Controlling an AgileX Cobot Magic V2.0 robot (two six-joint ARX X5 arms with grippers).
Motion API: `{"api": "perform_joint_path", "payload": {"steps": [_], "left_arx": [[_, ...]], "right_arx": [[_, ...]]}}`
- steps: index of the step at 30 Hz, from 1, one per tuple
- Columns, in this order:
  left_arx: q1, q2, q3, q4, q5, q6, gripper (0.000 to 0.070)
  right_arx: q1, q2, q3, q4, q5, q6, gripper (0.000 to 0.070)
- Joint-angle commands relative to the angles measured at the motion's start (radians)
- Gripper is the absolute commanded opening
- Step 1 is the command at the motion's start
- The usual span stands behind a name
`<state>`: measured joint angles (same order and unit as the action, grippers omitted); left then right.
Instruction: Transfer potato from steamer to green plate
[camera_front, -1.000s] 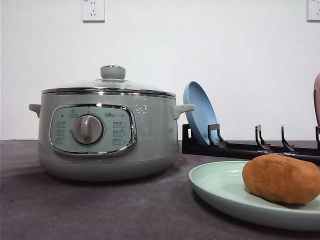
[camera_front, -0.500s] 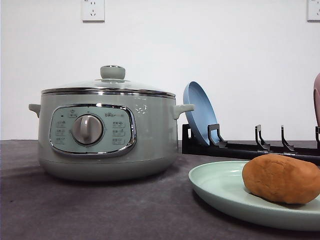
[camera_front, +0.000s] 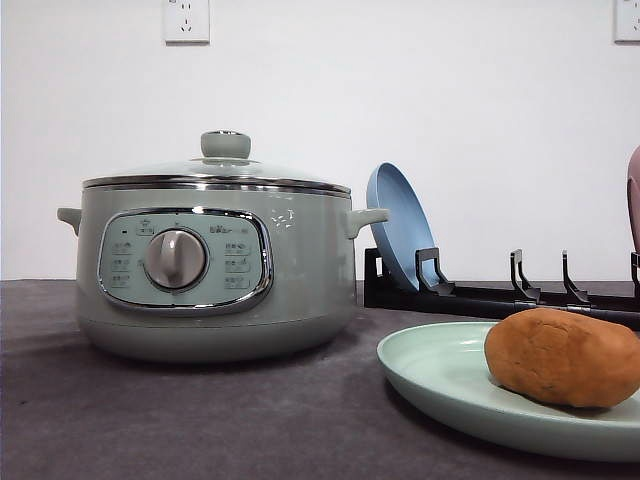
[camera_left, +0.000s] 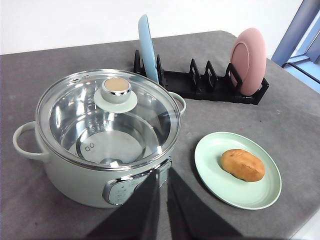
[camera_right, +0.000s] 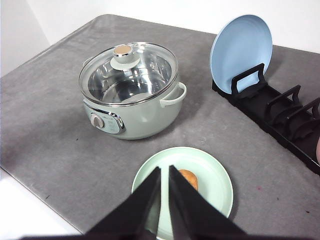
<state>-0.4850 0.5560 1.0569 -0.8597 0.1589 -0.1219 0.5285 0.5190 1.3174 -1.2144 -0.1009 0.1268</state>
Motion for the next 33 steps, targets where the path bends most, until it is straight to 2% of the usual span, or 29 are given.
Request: {"api": "perform_joint_path", "payload": {"steps": [1,14,18,21,26,33], "left_arx": [[-0.006,0.003,0.006,0.015,-0.003,-0.002,0.0017],[-0.004,0.001,0.006,0.016,-0.003,-0.002,0.0017],[0.052,-0.010,-0.016,0.041,0.000,-0.002,0.0017],[0.141,-0.040,-0.095,0.129,0.000,-0.002,0.0017],[0.291,-0.155,-0.341,0.380,-0.001,-0.001,0.0017],[0.393,-0.343,-0.722,0.672,-0.001,0.008,0.0017]], "right_arx": [[0.006,0.002,0.019,0.014,0.003,-0.004,0.0013],[0.006,0.002,0.019,0.014,0.003,-0.004,0.0013],[0.006,0.002,0.019,0.014,0.003,-0.004,0.0013],[0.006,0.002,0.019,0.014,0.003,-0.004,0.0013],[0.006,0.002,0.019,0.014,0.004,-0.004,0.0013],[0.006,0.002,0.019,0.014,0.003,-0.004,0.0013]]}}
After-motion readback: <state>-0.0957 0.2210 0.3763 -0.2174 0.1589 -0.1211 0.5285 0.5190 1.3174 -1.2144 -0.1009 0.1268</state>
